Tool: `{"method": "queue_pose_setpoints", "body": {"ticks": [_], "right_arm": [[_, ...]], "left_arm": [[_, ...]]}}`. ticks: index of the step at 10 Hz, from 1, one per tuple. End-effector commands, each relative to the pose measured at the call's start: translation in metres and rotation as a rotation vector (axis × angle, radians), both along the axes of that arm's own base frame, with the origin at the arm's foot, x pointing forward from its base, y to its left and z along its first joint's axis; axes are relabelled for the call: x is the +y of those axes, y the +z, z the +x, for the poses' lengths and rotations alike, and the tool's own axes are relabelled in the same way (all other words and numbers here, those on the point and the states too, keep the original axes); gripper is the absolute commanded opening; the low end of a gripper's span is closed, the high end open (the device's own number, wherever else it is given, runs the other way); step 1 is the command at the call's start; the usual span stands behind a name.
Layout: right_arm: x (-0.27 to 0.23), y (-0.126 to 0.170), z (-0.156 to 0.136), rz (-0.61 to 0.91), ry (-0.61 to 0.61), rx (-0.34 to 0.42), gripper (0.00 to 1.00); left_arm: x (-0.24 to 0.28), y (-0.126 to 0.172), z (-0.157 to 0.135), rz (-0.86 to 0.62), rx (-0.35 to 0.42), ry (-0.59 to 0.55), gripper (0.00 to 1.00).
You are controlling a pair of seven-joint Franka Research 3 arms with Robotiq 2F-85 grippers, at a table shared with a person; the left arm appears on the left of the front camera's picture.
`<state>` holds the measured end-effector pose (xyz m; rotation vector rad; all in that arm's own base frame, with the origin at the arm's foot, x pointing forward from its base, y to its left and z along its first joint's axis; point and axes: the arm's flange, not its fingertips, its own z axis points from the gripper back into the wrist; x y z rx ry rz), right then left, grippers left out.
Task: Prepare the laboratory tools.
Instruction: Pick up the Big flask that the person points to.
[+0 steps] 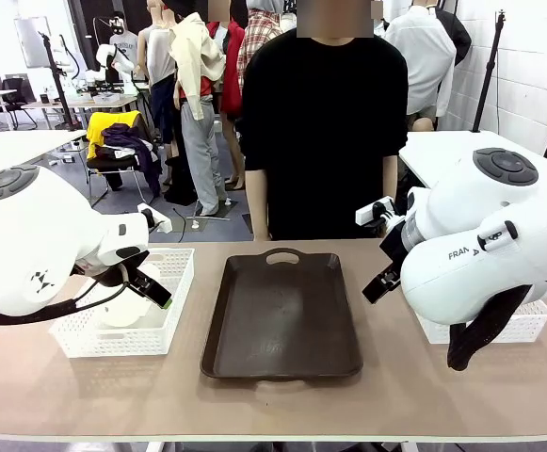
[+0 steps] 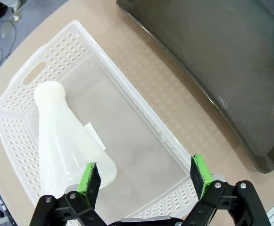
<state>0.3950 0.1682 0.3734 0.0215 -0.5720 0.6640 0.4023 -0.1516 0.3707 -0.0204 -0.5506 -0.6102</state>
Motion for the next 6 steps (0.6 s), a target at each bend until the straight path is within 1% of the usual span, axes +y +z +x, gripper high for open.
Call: {"method": "queue_pose_setpoints", "body": {"ticks": [1,5,6], "right_arm": [[0.0,0.0,0.0,0.001,-0.001,0.0,1.0],[0.0,0.0,0.0,0.0,0.0,0.0,1.0],[-0.007,0.029,0.005,0.063,-0.039,0.015,1.0]], "left_arm": [[0.001,0.0,0.0,-0.001,0.0,0.002,1.0],[0.0,0.0,0.0,0.0,0.0,0.0,1.0],[0.011,0.017,-0.002,-0.025,-0.02,0.039,1.0]]}}
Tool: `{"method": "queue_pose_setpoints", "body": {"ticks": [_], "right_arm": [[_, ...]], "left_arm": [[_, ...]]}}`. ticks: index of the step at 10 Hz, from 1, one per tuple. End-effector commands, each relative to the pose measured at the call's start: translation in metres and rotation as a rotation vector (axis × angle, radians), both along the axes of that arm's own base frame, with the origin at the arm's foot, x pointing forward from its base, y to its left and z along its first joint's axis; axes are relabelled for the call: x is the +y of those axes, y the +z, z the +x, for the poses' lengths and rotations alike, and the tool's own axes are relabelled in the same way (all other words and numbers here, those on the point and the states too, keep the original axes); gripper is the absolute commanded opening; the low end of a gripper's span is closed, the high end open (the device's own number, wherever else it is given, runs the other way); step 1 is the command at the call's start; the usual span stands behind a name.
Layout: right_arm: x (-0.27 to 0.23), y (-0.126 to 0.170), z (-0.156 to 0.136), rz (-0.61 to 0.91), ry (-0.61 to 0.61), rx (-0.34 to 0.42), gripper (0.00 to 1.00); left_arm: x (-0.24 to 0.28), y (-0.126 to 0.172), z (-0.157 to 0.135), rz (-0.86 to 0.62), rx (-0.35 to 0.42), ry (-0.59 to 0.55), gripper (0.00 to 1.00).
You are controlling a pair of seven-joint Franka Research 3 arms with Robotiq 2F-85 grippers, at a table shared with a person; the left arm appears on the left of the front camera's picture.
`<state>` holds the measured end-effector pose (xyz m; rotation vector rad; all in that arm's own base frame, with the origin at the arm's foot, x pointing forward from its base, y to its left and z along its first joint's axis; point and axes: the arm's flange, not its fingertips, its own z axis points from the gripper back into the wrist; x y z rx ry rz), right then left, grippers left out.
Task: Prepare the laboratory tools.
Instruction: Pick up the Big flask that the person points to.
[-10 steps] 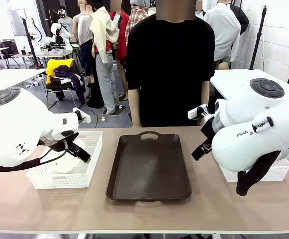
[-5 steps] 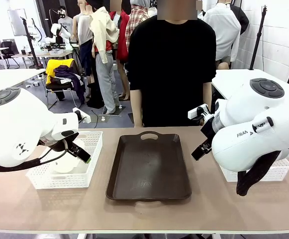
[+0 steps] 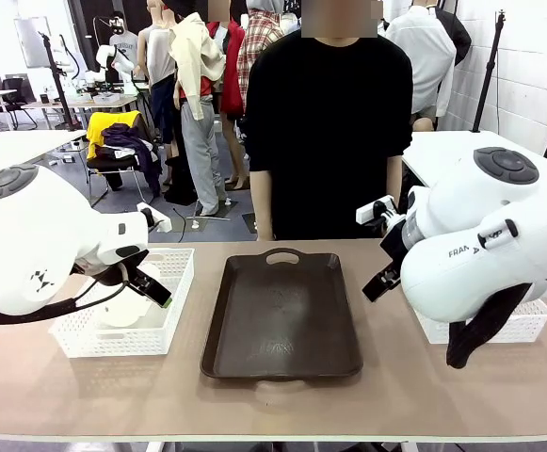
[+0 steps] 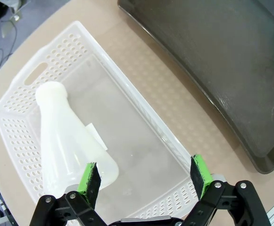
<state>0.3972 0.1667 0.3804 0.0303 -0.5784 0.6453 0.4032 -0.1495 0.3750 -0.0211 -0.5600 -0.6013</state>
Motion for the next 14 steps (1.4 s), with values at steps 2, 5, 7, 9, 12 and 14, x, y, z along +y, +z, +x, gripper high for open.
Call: {"method": "queue_pose_setpoints", "body": {"ticks": [2,5,7,9,12,14], "right_arm": [[-0.028,0.067,0.018,0.157,-0.054,0.055,1.0],[-0.067,0.101,0.032,0.428,-0.083,0.257,1.0],[-0.098,0.103,0.033,0.605,-0.09,0.371,1.0],[-0.131,0.086,0.04,0.763,-0.111,0.463,1.0],[-0.167,0.058,0.041,0.92,-0.196,0.545,1.0],[-0.185,0.05,0.038,0.974,-0.241,0.543,1.0]], "left_arm": [[0.029,0.042,0.001,-0.19,-0.027,0.028,1.0],[0.07,0.067,0.01,-0.505,0.062,-0.008,1.0],[0.108,0.071,0.012,-0.686,0.101,0.066,1.0],[0.144,0.059,0.014,-0.868,0.148,0.059,1.0],[0.175,0.04,0.007,-1.063,0.228,0.048,1.0],[0.195,0.03,0.003,-1.163,0.243,0.039,1.0]]}}
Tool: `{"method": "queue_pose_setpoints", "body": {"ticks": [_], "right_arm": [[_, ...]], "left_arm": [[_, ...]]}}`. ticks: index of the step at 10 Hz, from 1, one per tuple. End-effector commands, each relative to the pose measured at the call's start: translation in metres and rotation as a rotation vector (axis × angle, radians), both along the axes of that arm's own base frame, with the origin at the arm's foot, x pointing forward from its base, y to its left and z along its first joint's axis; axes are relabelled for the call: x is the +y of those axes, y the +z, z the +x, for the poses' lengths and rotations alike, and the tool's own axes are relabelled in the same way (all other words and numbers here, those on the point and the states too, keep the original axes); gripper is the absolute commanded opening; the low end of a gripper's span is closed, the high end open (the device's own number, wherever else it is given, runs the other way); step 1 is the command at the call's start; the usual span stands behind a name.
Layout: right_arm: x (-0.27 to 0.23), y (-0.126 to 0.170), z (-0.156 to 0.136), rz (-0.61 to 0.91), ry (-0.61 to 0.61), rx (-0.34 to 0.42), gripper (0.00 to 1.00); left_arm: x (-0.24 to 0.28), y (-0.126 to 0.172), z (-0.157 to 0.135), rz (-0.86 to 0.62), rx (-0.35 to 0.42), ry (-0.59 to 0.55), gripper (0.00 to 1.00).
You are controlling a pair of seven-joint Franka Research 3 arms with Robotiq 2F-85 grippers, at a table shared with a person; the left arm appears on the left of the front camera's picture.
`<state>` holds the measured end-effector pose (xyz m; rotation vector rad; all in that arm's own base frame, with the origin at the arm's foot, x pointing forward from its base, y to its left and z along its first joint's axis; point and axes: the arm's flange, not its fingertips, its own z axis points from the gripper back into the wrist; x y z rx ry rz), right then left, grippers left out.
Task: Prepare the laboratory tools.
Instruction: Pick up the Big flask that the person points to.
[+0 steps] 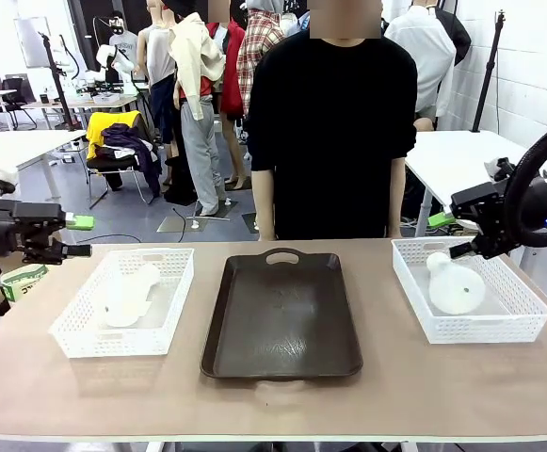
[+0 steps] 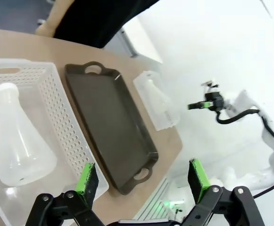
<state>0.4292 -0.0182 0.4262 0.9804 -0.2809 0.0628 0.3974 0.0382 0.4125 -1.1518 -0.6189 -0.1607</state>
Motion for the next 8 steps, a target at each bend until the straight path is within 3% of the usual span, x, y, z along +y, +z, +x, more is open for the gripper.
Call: {"method": "queue_pose_setpoints", "body": {"ticks": [1,5,8], "right_arm": [[-0.008,0.003,0.008,0.025,-0.037,-0.027,1.0],[-0.019,0.018,0.013,0.031,-0.051,-0.063,1.0],[-0.02,0.017,0.009,0.005,-0.06,-0.033,1.0]], "left_arm": [[0.017,-0.006,0.006,-0.015,0.002,-0.002,1.0],[0.02,0.001,0.003,-0.008,0.0,-0.022,1.0],[0.012,0.0,0.0,-0.038,0.006,-0.026,1.0]]}}
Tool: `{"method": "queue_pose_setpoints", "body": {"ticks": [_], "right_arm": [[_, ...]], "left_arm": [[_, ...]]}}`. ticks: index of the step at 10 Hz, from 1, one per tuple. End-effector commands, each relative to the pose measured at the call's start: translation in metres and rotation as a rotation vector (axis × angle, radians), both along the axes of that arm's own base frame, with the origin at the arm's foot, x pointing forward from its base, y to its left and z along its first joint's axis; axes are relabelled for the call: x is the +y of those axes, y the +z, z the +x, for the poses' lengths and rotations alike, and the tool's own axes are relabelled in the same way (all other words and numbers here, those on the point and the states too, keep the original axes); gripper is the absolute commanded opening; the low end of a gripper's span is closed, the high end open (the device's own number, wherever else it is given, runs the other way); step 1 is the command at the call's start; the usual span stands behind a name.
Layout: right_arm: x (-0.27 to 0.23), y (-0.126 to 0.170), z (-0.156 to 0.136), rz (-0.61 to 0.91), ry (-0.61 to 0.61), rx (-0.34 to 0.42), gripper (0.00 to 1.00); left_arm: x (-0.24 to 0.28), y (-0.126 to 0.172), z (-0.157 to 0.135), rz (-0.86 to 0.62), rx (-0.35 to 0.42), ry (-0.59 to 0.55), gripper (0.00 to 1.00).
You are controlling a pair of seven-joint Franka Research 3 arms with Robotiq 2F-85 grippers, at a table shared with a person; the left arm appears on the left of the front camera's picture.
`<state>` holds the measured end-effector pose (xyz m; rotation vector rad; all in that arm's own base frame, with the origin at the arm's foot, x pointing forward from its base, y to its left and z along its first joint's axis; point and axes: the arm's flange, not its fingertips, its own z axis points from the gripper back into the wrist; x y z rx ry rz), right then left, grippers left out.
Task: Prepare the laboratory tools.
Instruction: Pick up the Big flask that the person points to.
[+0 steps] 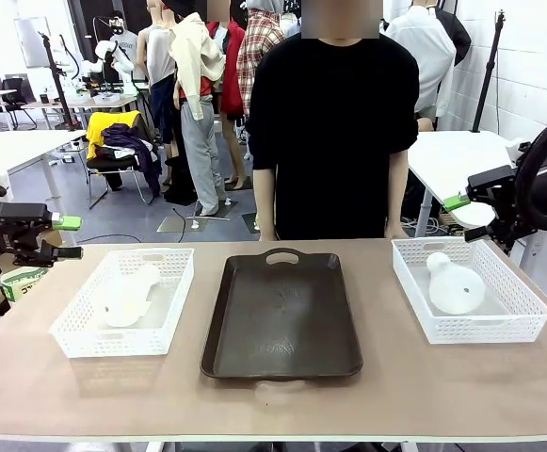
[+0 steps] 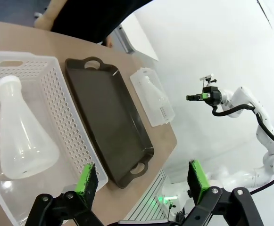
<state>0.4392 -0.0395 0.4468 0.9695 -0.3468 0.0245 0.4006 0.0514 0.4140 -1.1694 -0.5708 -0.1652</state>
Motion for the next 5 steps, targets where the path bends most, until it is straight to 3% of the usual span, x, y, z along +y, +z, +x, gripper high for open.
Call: {"method": "queue_pose_setpoints", "body": {"ticks": [1,5], "right_arm": [[0.0017,-0.0035,-0.0013,0.006,0.003,0.006,1.0],[0.0017,-0.0035,-0.0013,0.006,0.003,0.006,1.0]], "left_arm": [[0.0032,-0.0011,-0.0003,0.009,0.001,0.003,1.0],[0.0032,-0.0011,-0.0003,0.009,0.001,0.003,1.0]]}}
